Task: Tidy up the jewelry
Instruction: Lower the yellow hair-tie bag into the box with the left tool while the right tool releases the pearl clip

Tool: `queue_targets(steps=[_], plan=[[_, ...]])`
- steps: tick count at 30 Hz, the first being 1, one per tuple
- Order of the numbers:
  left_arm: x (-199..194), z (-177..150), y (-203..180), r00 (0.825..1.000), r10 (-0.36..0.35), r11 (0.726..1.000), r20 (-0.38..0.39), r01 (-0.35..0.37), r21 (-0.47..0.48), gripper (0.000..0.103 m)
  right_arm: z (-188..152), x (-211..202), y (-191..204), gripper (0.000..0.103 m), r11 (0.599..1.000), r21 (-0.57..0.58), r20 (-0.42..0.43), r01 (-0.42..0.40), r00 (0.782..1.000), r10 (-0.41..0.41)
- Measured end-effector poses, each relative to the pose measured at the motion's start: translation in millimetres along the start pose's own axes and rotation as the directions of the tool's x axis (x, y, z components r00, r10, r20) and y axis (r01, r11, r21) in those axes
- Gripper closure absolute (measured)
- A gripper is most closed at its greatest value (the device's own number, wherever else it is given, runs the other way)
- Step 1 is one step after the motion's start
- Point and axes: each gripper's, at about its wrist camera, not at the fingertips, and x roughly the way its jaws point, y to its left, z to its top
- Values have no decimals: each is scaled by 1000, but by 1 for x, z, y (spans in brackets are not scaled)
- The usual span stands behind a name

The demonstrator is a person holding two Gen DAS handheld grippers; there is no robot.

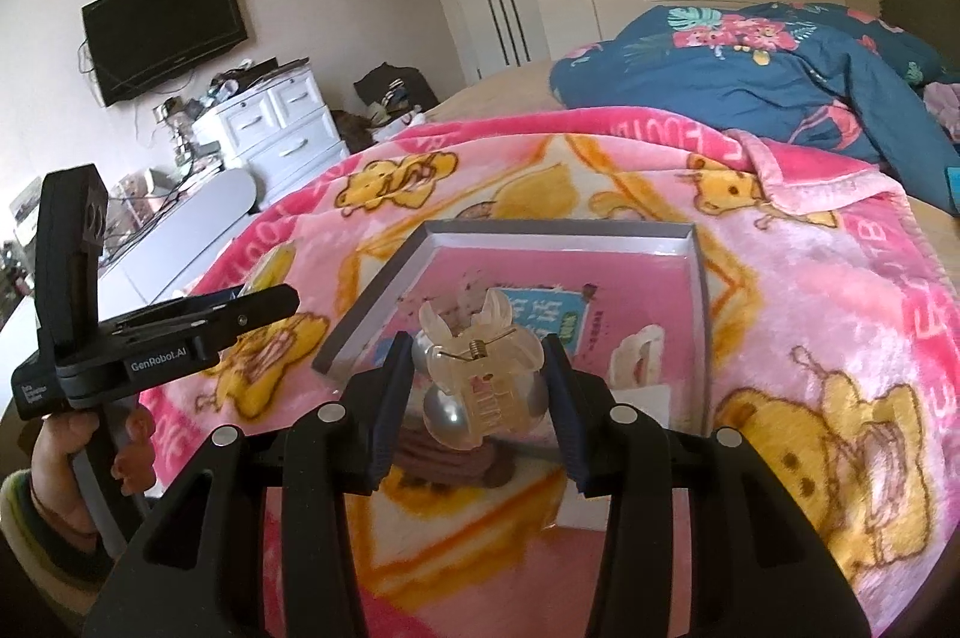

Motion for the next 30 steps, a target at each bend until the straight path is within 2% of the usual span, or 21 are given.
queue_targets(steps=[11,16,30], plan=[[27,16,-4,1000,-20,999,-5,19,-30,59,10,9,-22,61,998,36,18,47,999,-47],[39,21,-5,1000,9,1000,4,-9,-27,59,15,13,-30,61,997,49,23,64,998,-65],[77,10,17,997,60,996,-47,-63,-65,59,12,48,-45,61,990,89,-14,105,994,-104]])
